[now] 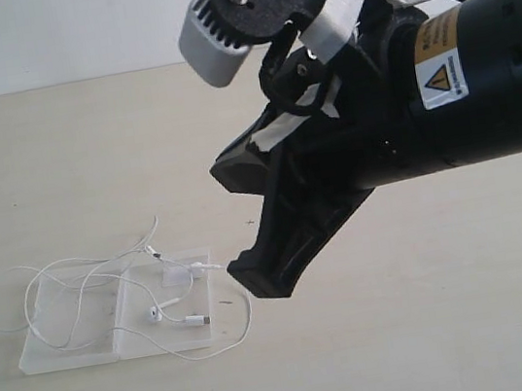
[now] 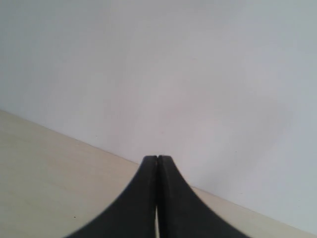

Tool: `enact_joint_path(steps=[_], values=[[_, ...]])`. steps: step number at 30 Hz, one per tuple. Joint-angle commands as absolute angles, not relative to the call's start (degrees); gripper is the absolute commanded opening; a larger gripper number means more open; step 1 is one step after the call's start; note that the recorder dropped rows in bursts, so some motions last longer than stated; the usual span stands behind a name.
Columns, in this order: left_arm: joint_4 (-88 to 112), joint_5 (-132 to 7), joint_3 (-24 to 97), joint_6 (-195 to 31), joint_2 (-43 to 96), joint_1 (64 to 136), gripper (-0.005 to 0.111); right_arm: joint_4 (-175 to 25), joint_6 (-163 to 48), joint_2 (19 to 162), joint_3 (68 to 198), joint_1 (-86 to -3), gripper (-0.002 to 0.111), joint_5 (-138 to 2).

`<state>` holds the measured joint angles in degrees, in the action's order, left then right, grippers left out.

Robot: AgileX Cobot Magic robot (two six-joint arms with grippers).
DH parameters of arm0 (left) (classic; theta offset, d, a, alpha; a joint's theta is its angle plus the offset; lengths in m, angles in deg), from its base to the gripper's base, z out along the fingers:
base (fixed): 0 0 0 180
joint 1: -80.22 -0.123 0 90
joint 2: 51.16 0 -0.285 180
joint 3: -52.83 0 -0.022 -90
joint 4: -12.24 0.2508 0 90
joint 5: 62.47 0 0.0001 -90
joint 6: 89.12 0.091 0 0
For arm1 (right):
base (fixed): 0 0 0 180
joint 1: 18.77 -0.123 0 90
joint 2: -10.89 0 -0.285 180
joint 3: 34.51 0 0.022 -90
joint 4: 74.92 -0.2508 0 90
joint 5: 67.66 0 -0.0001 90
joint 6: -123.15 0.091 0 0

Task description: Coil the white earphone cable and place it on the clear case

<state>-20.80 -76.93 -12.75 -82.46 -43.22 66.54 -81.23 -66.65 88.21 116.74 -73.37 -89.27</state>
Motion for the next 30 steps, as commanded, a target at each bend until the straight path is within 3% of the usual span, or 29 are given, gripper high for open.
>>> enact_joint_path(steps=[1, 11, 17, 30], values=[[-17.34, -75.98, -13.39, -81.6, -43.37, 67.01, 0.0, -81.06, -66.61, 87.84, 116.53, -73.34, 0.0, -88.97], [-1.3, -74.86, -19.62, -81.29, -43.37, 67.01, 0.0, -81.06, -66.61, 87.84, 116.53, -73.34, 0.0, -88.97], [2.56, -59.69, -24.39, -87.13, -43.37, 67.01, 0.0, -81.06, -66.61, 87.84, 116.53, -73.34, 0.0, -88.97], [5.92, -62.47, -24.39, -89.12, -43.37, 67.01, 0.0, -81.06, -66.61, 87.84, 116.53, -73.34, 0.0, -88.49]])
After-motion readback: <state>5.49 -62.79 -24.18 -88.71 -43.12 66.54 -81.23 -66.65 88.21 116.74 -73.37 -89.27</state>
